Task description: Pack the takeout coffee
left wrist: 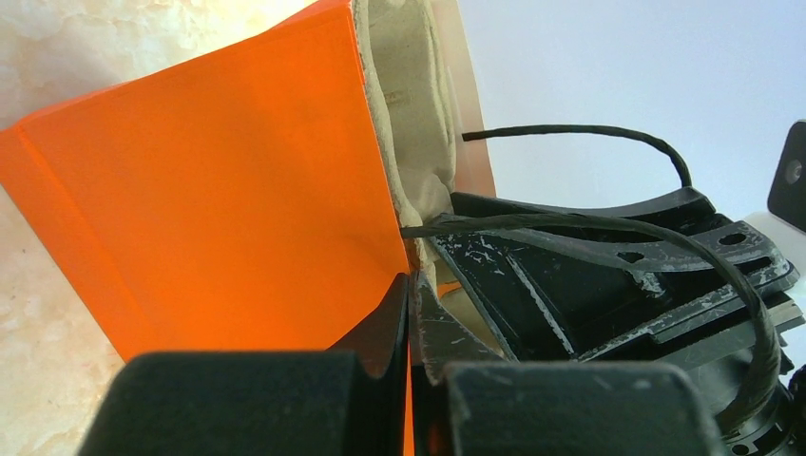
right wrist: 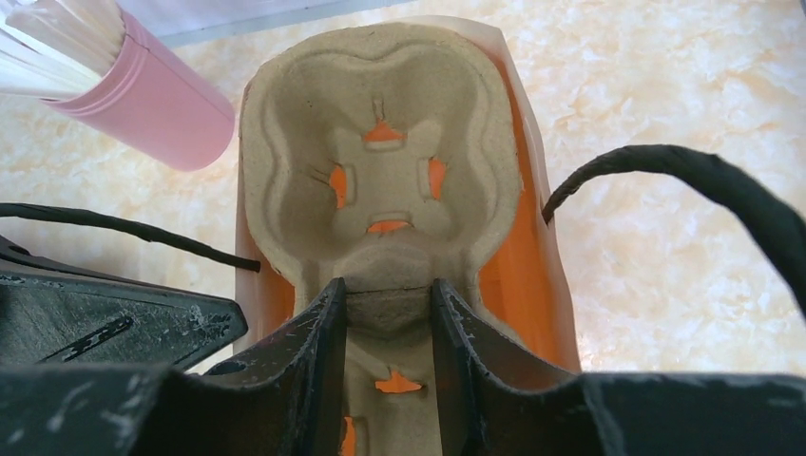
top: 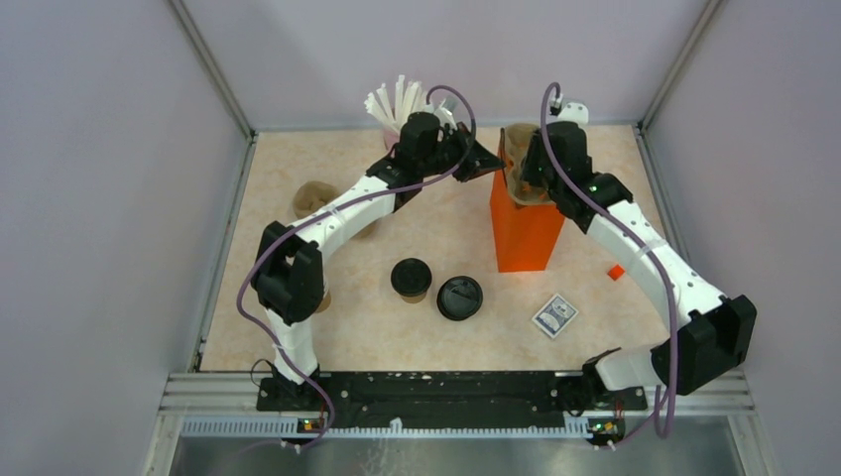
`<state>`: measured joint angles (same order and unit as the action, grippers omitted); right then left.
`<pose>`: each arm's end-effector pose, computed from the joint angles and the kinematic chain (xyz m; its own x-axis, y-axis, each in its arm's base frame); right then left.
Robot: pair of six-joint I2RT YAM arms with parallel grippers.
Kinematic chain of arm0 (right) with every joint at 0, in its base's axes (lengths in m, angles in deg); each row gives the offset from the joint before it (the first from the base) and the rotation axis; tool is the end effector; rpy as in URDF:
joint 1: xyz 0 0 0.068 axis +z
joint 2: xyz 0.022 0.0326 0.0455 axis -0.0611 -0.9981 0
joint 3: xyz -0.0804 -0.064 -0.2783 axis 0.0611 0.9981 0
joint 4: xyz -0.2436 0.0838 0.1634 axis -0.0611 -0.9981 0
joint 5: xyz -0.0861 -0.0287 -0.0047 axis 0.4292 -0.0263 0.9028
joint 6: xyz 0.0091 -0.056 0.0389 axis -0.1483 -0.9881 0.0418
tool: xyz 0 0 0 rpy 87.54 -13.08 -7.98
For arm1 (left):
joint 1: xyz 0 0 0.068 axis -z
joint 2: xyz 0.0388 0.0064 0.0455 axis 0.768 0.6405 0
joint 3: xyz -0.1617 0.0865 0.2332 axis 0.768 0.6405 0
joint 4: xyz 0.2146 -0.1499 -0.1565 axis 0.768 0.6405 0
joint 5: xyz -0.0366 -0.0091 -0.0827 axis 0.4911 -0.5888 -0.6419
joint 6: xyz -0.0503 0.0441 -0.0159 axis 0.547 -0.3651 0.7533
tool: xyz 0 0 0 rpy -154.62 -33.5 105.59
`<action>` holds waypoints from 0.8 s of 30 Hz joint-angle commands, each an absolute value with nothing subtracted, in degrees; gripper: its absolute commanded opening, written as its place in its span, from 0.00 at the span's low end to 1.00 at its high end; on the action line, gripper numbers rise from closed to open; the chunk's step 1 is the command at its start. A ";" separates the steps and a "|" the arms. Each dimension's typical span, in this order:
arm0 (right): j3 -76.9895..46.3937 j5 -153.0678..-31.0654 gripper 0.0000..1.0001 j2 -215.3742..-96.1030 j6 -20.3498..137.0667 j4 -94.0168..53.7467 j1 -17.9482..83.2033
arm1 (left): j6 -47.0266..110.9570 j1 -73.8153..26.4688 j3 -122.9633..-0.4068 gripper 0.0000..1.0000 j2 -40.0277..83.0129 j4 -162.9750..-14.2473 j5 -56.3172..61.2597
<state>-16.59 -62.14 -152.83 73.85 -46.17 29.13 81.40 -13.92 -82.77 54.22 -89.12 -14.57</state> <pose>0.3373 0.1384 0.3909 -0.4273 0.1845 -0.8851 0.0694 0.9828 0.1714 0.4115 -0.3313 0.3446 -0.8452 -0.3608 -0.3942 0.2724 0.3437 -0.8987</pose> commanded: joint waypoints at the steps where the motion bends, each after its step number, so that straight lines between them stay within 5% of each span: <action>1: -15.37 -61.21 0.23 -152.56 71.50 -44.82 28.64 | 81.39 -14.12 -83.26 0.00 53.28 -91.91 -16.16; 14: -11.48 -63.17 0.23 -149.76 66.67 -29.82 28.61 | 80.63 -14.11 -84.21 0.00 53.88 -90.86 -16.41; 24: -14.77 -64.47 0.23 -153.43 69.35 -31.54 27.74 | 79.78 -14.11 -84.07 0.00 54.15 -89.83 -16.36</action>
